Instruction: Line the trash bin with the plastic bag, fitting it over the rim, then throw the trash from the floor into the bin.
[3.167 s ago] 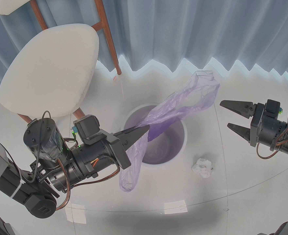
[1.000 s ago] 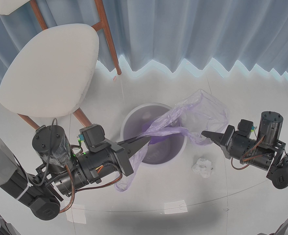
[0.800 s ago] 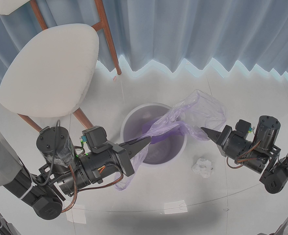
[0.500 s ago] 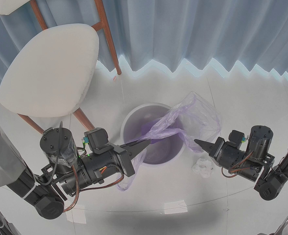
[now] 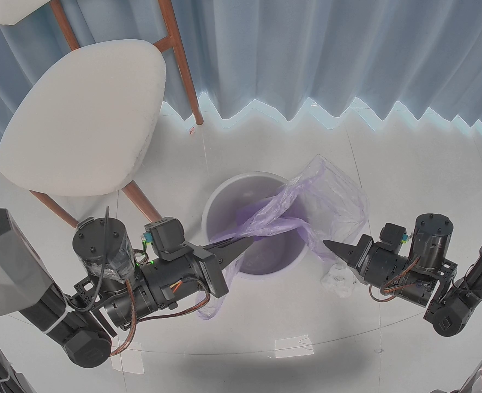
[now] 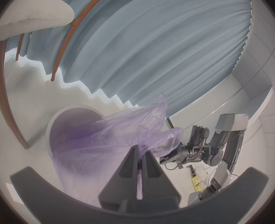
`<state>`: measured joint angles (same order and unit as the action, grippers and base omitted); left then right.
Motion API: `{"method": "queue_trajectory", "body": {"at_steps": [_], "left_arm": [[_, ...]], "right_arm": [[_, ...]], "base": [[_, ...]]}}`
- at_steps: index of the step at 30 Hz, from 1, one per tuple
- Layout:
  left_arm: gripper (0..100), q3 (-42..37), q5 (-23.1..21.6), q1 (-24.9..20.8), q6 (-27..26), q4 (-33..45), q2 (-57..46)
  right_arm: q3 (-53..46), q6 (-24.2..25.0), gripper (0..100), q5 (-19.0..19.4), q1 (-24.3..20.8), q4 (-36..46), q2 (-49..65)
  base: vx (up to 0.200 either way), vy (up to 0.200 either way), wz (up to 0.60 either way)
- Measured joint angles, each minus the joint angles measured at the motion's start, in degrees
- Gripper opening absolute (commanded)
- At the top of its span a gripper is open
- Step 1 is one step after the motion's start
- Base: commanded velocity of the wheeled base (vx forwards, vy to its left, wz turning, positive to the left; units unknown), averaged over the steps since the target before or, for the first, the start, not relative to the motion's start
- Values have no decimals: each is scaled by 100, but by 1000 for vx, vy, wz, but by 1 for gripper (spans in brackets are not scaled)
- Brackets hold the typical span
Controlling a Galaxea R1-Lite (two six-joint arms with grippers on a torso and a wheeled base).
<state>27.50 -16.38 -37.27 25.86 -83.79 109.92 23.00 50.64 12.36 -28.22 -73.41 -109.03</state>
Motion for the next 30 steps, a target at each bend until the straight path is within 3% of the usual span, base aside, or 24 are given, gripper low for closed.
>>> {"method": "queue_trajectory", "body": {"at_steps": [10, 18, 30], "left_arm": [[0, -49, -4, -68, 0, -76, 122], [0, -68, -39, -215, 20, -99, 260], [0, -80, -20, -556, 269, -460, 601]], "right_arm": [[0, -247, 0, 0, 59, 323, 85], [-43, -791, 0, -7, 256, 323, 106], [-104, -839, 0, -10, 328, 318, 116]], "base": [[0, 0, 0], [0, 0, 0], [0, 0, 0]]}}
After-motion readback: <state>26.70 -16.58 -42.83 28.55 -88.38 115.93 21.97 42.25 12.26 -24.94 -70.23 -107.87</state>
